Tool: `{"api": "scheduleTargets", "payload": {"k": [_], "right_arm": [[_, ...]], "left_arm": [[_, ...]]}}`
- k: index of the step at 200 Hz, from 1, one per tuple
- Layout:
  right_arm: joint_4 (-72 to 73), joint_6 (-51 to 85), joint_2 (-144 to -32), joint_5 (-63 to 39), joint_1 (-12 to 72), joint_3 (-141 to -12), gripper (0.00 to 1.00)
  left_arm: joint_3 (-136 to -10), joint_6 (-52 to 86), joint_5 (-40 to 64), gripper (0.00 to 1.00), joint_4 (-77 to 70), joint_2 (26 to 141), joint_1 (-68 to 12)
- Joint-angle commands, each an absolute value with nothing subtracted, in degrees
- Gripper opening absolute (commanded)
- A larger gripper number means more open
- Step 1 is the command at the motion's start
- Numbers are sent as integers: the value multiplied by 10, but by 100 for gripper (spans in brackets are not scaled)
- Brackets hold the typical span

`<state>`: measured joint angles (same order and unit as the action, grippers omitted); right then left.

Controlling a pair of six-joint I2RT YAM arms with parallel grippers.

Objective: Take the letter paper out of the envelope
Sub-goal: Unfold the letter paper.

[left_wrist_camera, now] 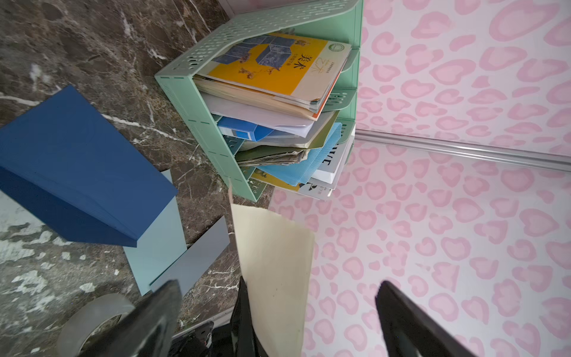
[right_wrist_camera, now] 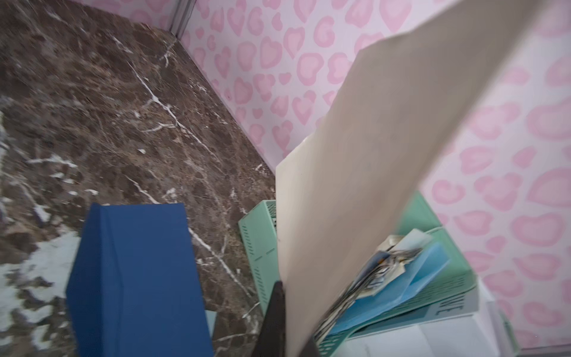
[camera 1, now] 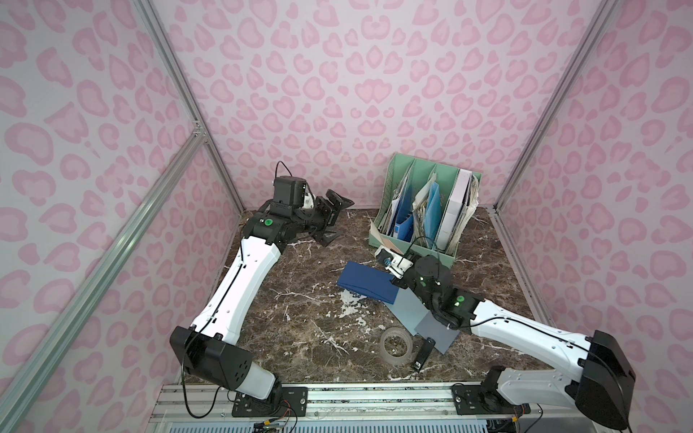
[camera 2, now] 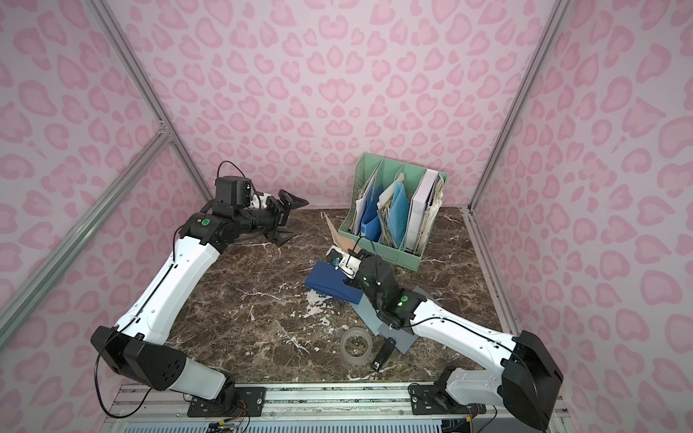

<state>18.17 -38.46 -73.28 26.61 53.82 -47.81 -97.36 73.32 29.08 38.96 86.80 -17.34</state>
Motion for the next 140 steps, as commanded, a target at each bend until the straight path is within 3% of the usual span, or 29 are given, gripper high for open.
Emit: {"api": "scheduleTargets", "payload": {"k": [1,62,85,123,140], "right_arm": [[316,-590,-760,357,562,-479,0],[380,-687,-831,407,642,-464,0],[393,-688,-839,412,675,-451,0],[347,-678,-827,411,719,-466,0],[317,-675,-816,405,723,-473,0]], "left_arm": [[-962,726,273,99,454,862,-169],[-892,638,263,99,514,839,-143],[-890,532,265,98,518,851,-134],[-890,385,385,77,533,918,-125],[-887,388,469,73,504,941,-123]]}}
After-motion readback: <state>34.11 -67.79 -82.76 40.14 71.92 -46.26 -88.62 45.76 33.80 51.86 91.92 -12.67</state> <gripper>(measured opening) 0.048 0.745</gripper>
